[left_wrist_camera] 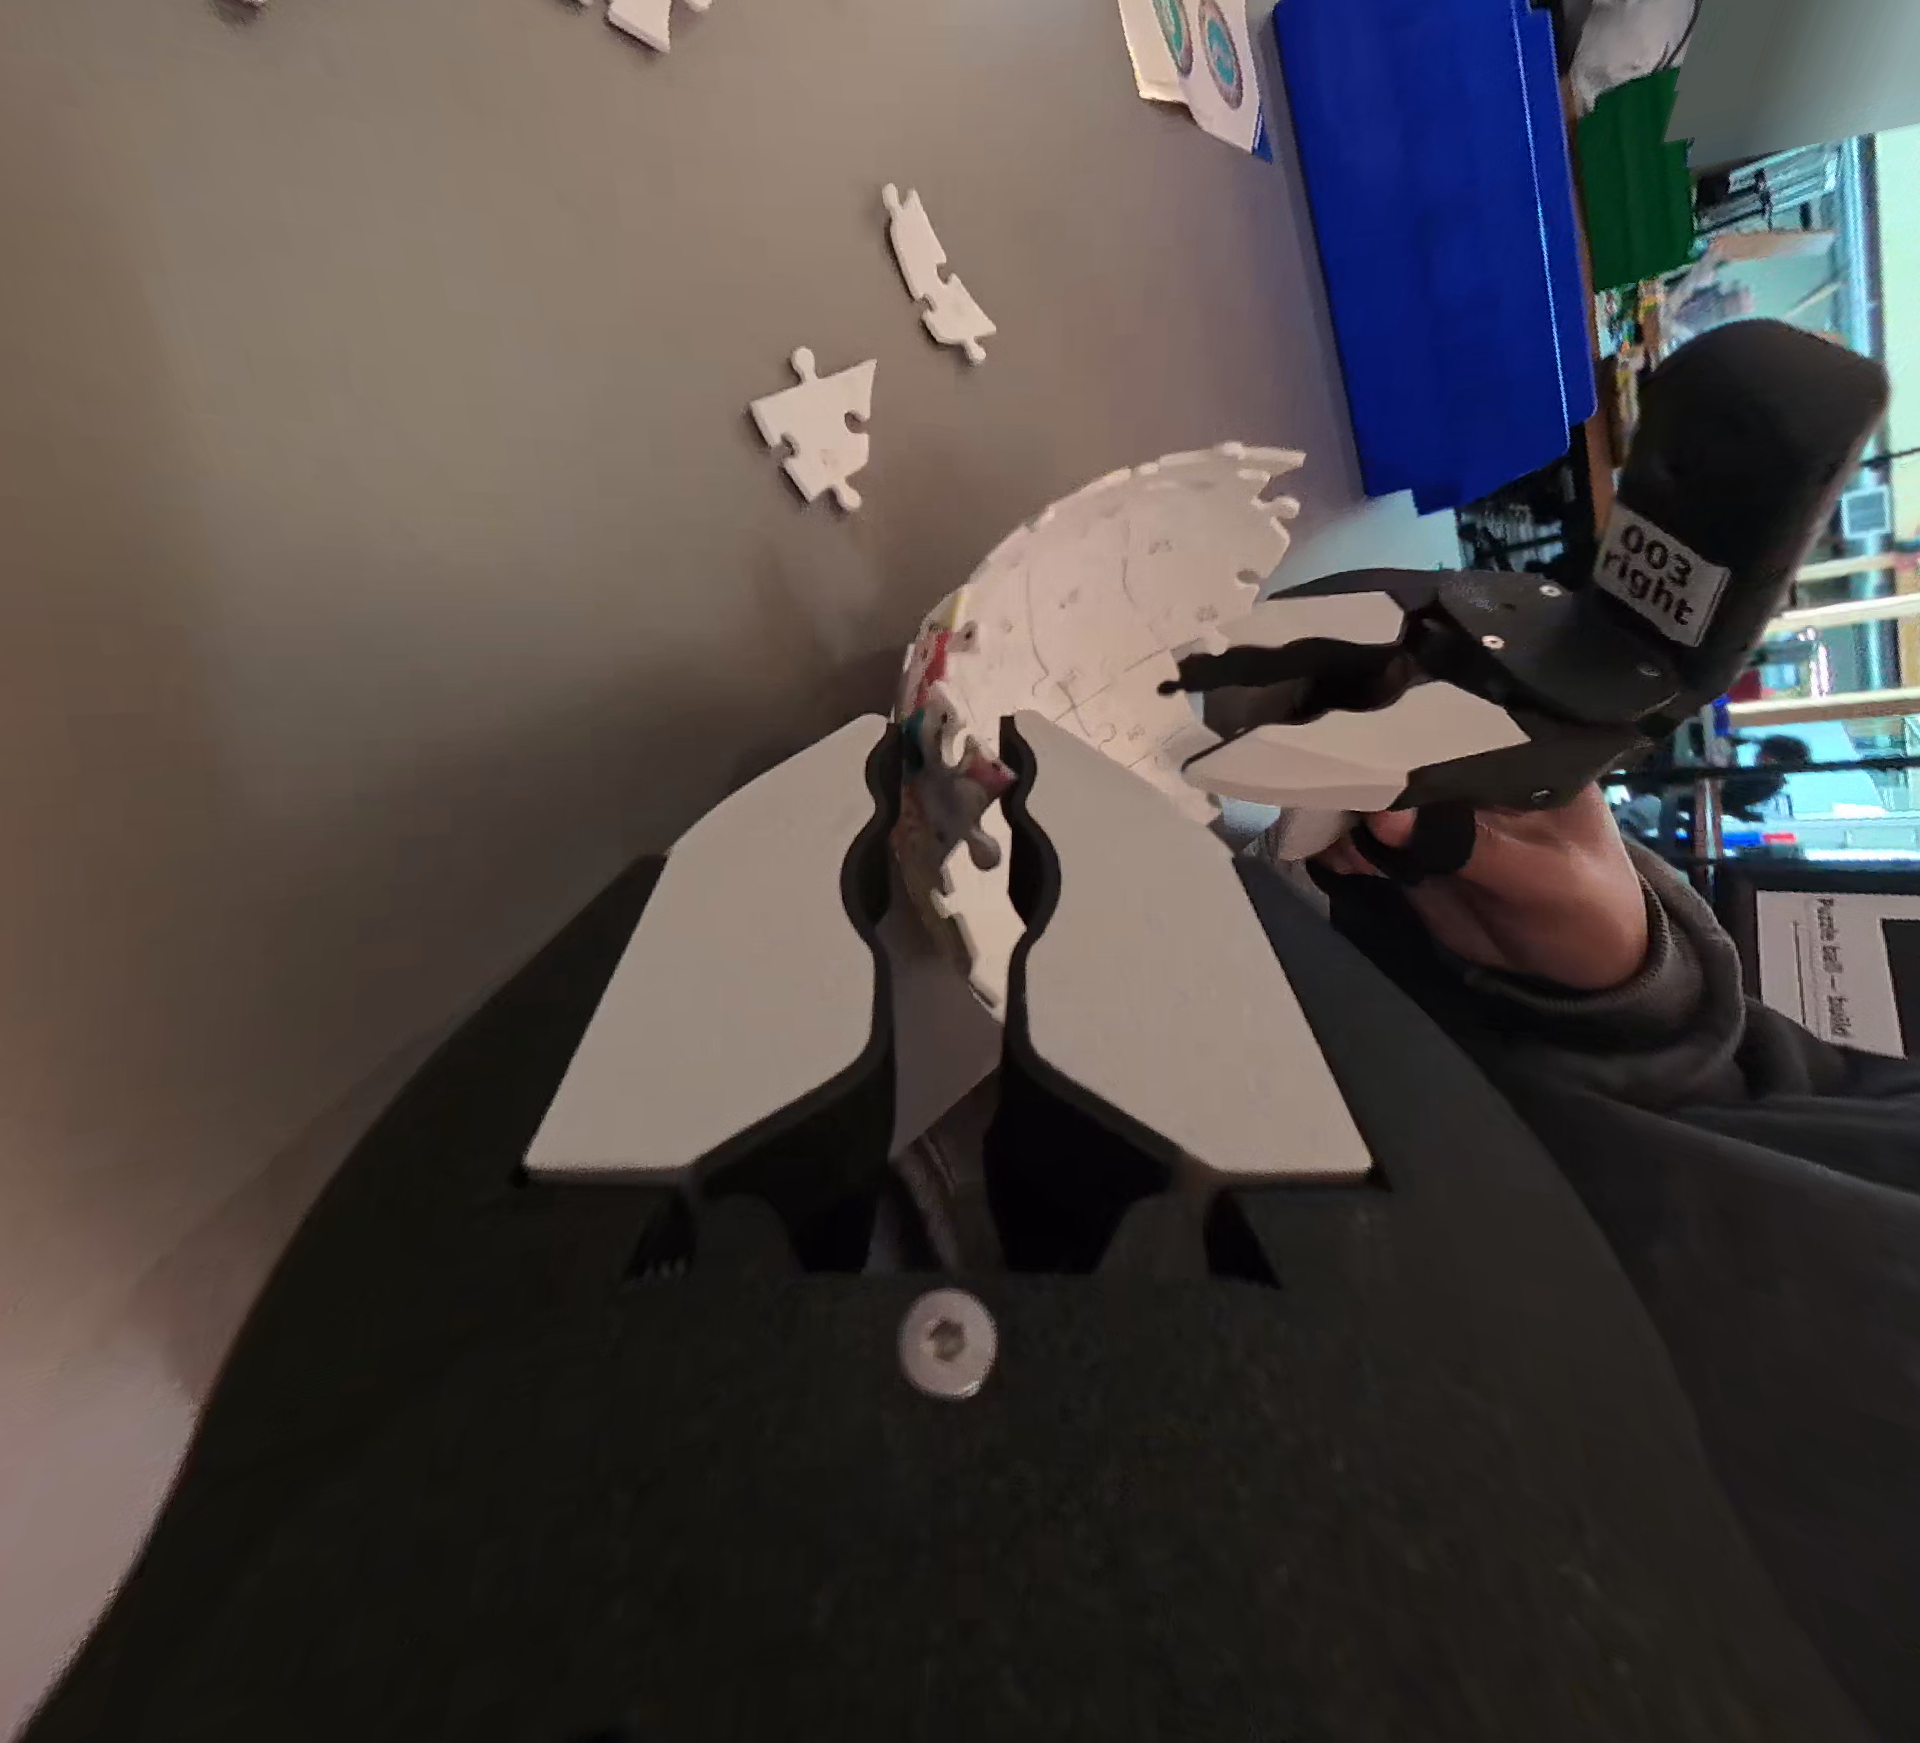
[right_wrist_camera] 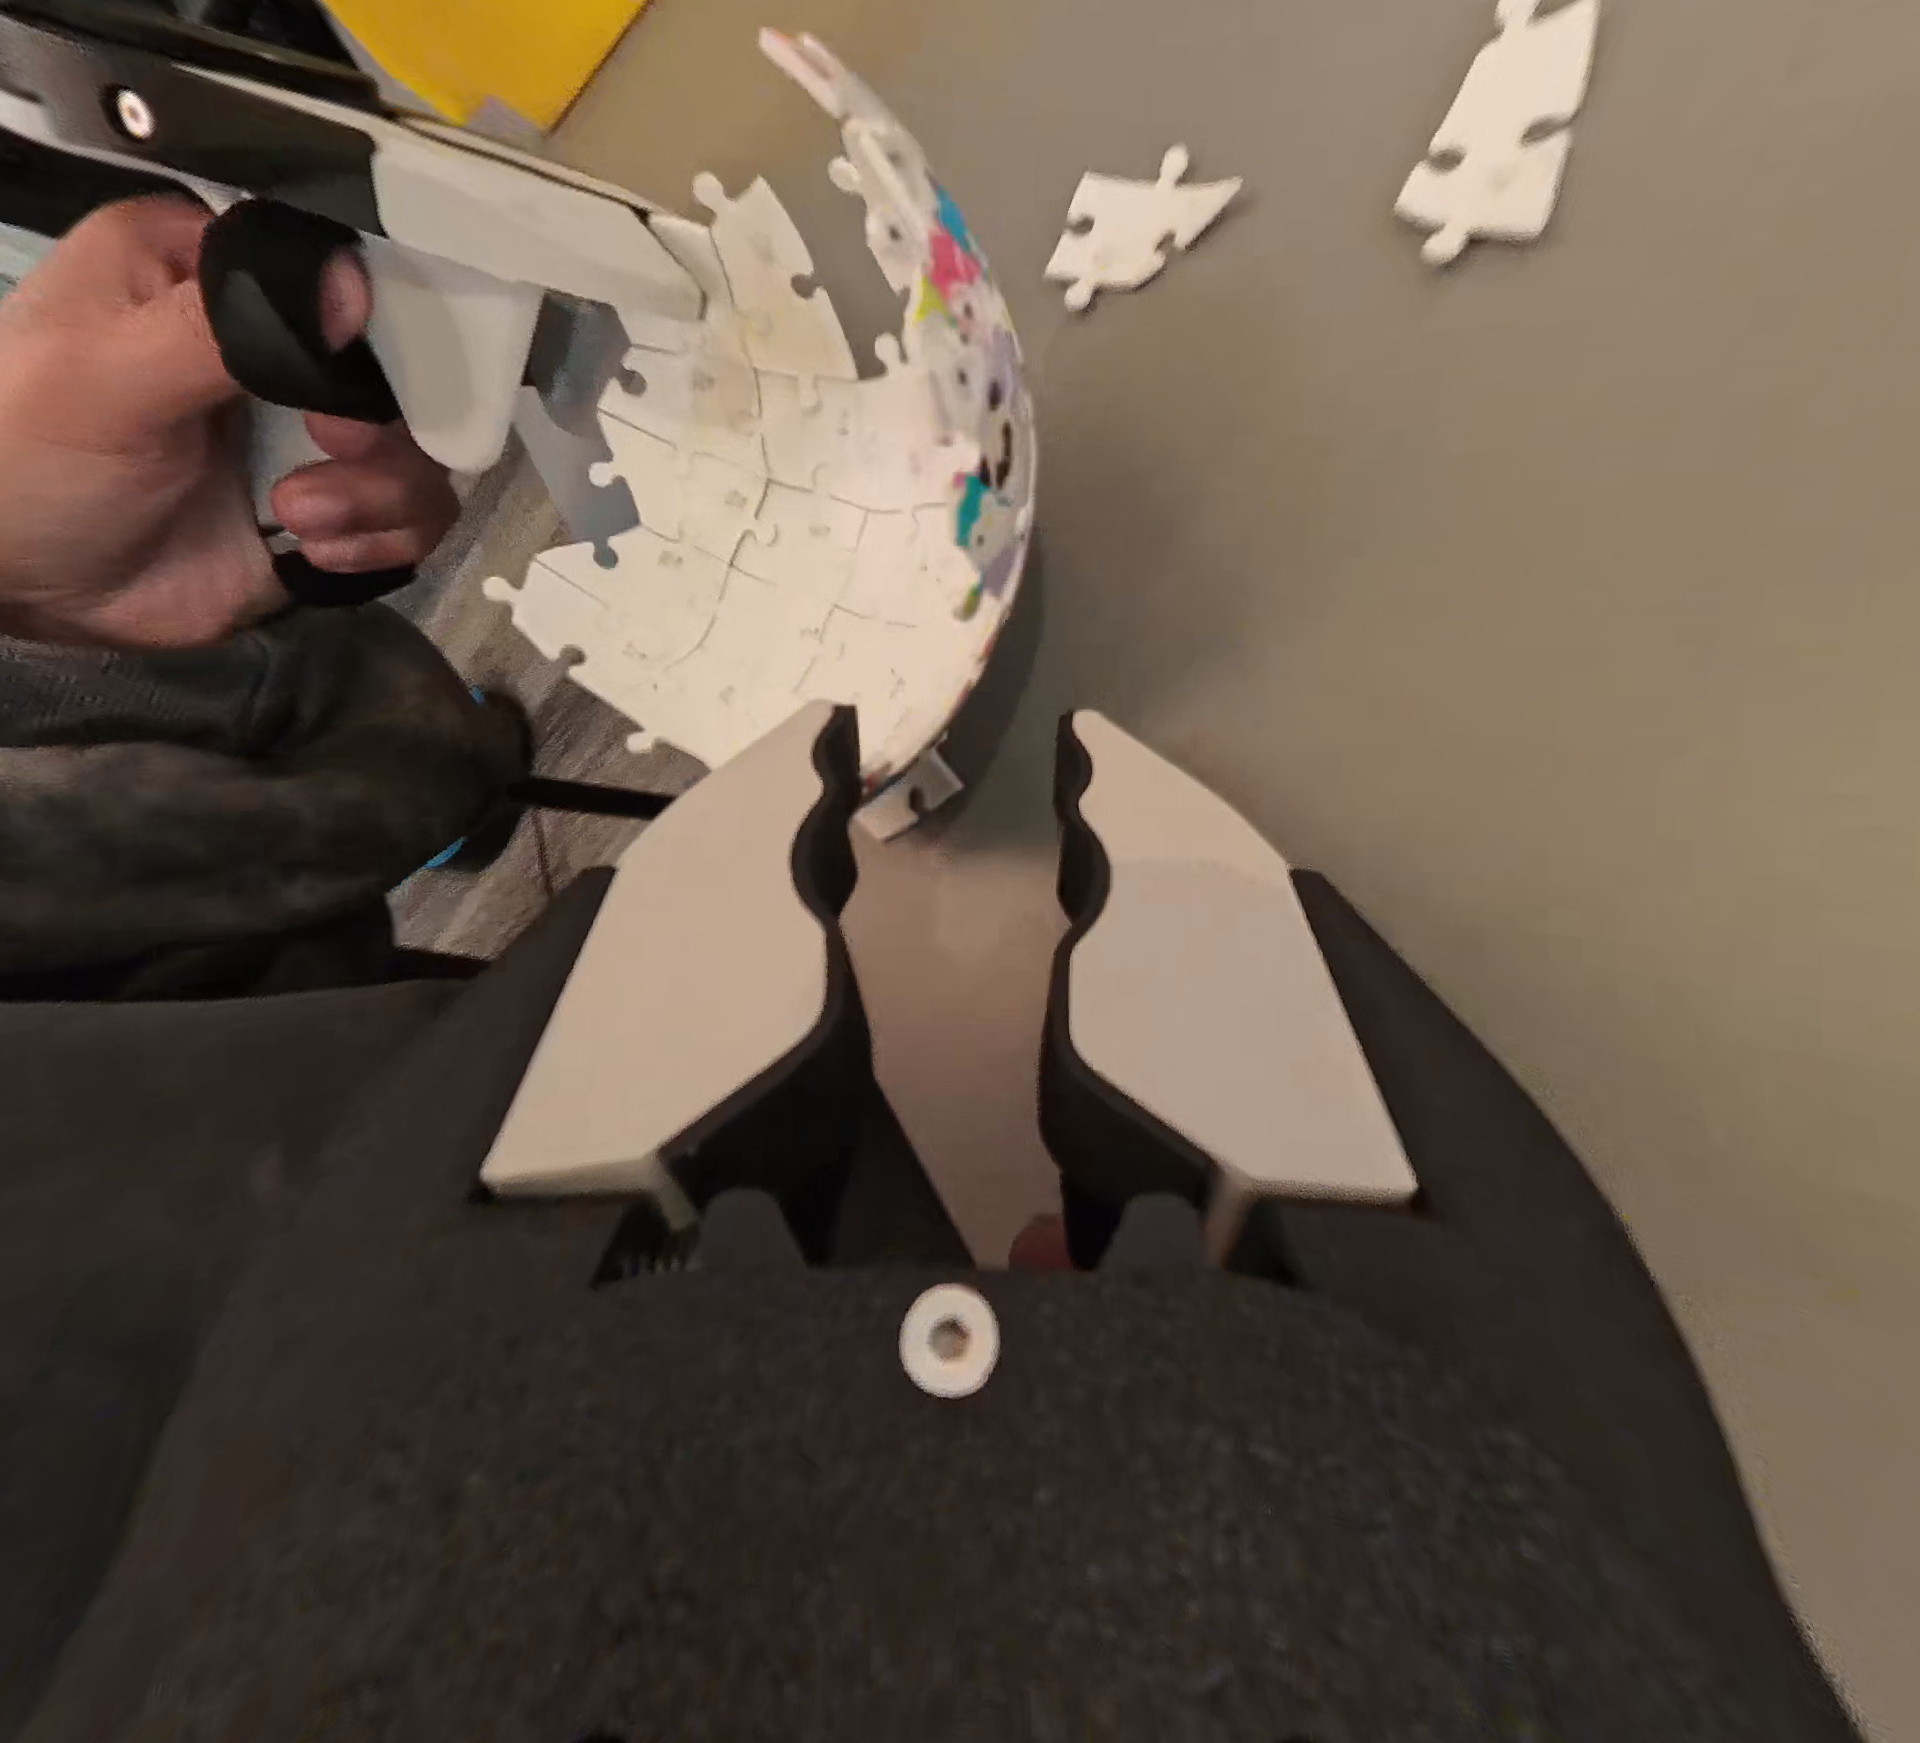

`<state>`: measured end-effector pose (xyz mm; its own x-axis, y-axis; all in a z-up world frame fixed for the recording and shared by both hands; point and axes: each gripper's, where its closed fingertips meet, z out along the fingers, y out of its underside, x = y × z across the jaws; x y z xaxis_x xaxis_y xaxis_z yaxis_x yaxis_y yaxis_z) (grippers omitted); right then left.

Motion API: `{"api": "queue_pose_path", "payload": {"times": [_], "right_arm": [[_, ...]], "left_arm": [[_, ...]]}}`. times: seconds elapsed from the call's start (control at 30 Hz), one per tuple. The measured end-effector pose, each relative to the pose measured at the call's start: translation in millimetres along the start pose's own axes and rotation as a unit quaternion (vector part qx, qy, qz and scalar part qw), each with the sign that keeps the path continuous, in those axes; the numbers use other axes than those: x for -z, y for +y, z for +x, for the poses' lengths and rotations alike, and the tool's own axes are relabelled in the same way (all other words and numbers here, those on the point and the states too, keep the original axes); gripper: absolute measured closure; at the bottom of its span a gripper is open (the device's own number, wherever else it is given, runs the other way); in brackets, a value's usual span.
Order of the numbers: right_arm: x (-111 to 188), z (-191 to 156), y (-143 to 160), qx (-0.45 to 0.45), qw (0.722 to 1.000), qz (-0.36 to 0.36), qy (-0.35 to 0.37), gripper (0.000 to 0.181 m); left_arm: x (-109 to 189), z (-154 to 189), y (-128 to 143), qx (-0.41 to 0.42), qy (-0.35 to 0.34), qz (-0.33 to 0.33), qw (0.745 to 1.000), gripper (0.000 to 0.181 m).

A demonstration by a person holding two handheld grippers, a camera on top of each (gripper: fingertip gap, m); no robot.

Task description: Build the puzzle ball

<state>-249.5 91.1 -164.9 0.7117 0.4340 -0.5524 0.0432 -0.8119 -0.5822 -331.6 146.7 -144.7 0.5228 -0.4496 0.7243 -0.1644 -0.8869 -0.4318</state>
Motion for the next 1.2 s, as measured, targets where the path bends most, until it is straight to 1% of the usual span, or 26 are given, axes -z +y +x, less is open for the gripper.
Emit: {"api": "queue_pose_path", "payload": {"times": [0.07,0.17,0.23,0.3,0.4,0.5,0.57,0.63,0.7,0.73,0.77,0.87,0.9,0.93,1.0,1.07,1.13,1.2], "right_arm": [[-4.0,-2.7,4.2,-0.014,1.0,-0.013,-0.018,0.152],[-11.1,-6.2,0.9,-0.017,0.999,-0.025,-0.041,0.156],[-14.7,-5.1,-8.3,-0.011,0.999,-0.024,-0.042,0.157],[-19.6,2.5,-18.4,0.006,0.999,-0.028,-0.031,0.158],[-25.3,9.1,-37.7,0.017,0.999,-0.027,-0.035,0.16],[-22.4,13.3,-59.4,0.04,0.999,-0.013,-0.032,0.155],[-12.8,17.3,-70.7,0.064,0.998,0.004,-0.017,0.149],[0.5,20.7,-75.2,0.097,0.995,0.026,-0.001,0.141],[12.6,18.2,-68.1,0.151,0.988,0.043,0.002,0.134],[15.8,17.9,-58.3,0.183,0.982,0.042,0.004,0.132],[17.2,18.8,-45.3,0.213,0.976,0.033,0.004,0.127],[13.3,29.5,-1.0,0.261,0.965,-0.032,0.001,0.125],[9.7,27.9,7.6,0.27,0.962,-0.046,-0.004,0.125],[5.0,24.2,10.1,0.278,0.959,-0.049,-0.006,0.126],[-4.1,16.1,5.8,0.29,0.956,-0.045,-0.002,0.127],[-10.4,4.4,-1.1,0.291,0.956,-0.034,-0.023,0.129],[-9.1,3.0,-2.8,0.27,0.961,-0.048,-0.048,0.129],[2.4,12.9,-9.2,0.233,0.97,-0.043,-0.05,0.132]], "left_arm": [[2.6,2.4,1.3,-0.002,-0.007,0.017,1.0,0.164],[2.3,6.1,3.7,-0.007,-0.002,0.009,1.0,0.162],[3.1,8.4,3.3,-0.001,0.009,0.007,1.0,0.158],[5.4,7.7,3.9,0.003,0.014,0.003,1.0,0.157],[10.6,3.9,3.9,0.012,0.02,0.002,1.0,0.156],[14.1,-1.5,4.8,0.023,0.023,0.002,0.999,0.156],[14.8,-2.4,5.7,0.032,0.031,0.002,0.999,0.155],[14.8,-1.9,6.2,0.04,0.041,0.002,0.998,0.155],[14.8,-2.9,6.1,0.043,0.042,0.002,0.998,0.155],[15.0,-3.0,6.1,0.044,0.043,0.001,0.998,0.155],[15.2,-2.7,6.0,0.046,0.045,0.001,0.998,0.155],[15.6,-1.4,5.8,0.047,0.047,-0.003,0.998,0.155],[15.5,-0.6,6.0,0.047,0.047,-0.004,0.998,0.155],[15.1,0.4,6.4,0.047,0.047,-0.005,0.998,0.155],[13.8,2.5,8.0,0.044,0.046,-0.011,0.998,0.155],[12.9,4.7,8.9,0.042,0.045,-0.012,0.998,0.154],[12.7,7.4,8.9,0.04,0.043,-0.01,0.998,0.154],[12.1,10.1,8.2,0.036,0.04,-0.005,0.999,0.154]]}}
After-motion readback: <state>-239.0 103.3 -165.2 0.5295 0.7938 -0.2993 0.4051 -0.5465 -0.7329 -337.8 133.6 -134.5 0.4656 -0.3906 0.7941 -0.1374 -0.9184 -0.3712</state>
